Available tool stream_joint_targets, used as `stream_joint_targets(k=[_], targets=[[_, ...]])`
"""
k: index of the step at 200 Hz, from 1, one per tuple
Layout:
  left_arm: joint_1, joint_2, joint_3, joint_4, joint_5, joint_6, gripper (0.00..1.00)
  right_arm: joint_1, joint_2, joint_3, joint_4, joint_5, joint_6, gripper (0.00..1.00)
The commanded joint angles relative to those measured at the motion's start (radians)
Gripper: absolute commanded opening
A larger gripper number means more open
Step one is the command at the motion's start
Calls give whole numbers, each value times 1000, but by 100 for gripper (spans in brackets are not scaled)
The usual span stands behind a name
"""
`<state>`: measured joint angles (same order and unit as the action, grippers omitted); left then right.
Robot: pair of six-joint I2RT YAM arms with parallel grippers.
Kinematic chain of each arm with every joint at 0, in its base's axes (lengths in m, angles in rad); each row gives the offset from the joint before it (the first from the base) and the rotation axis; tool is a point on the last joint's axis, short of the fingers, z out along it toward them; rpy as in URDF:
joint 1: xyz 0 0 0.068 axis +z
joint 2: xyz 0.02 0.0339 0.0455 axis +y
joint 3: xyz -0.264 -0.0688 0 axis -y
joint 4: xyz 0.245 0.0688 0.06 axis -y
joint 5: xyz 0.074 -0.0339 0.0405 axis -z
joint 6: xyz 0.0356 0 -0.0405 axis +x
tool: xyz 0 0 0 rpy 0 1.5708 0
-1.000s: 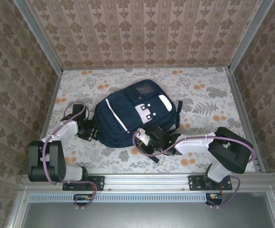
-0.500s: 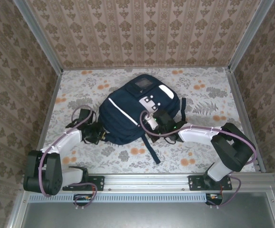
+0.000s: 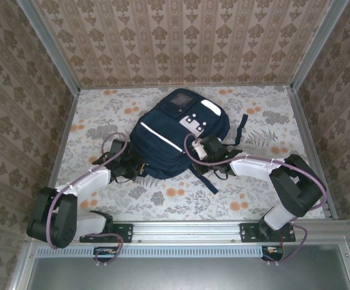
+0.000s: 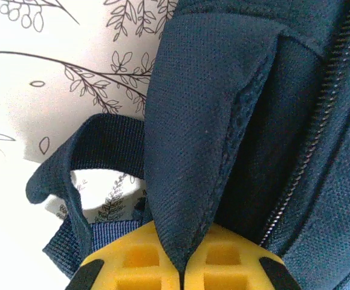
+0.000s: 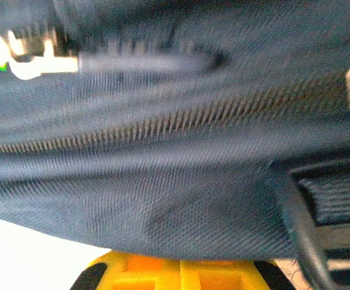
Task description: Pack the student bag
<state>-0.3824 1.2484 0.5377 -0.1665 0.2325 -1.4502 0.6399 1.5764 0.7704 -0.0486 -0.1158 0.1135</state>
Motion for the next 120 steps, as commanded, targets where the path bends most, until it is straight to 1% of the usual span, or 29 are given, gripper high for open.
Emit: stream_joint_targets(k=[1,40,71,85,96,102,108,120], targets=[[-29,15,-1,145,30,-50,0,59,-29,-35,3,-10,17,0],[-38,16,4,134,19,-36,0,132,-20,-32,-1,-29,12,5],[-44,13,-2,124,11,-29,0,142,-11,-20,28,-55,34,5],[-42,4,9,83,-2,9,0,140,-10,-24,28,-25,29,3],[-37,-1,37,8,-19,79,0,132,-19,-36,31,-2,34,0],[-33,-1,57,-33,-24,136,9,124,-30,-43,37,1,42,0],[-27,1,74,-69,-20,185,23,116,-40,-53,43,-1,51,0],[-8,-3,94,-108,4,270,44,102,-64,-68,47,-1,64,0]])
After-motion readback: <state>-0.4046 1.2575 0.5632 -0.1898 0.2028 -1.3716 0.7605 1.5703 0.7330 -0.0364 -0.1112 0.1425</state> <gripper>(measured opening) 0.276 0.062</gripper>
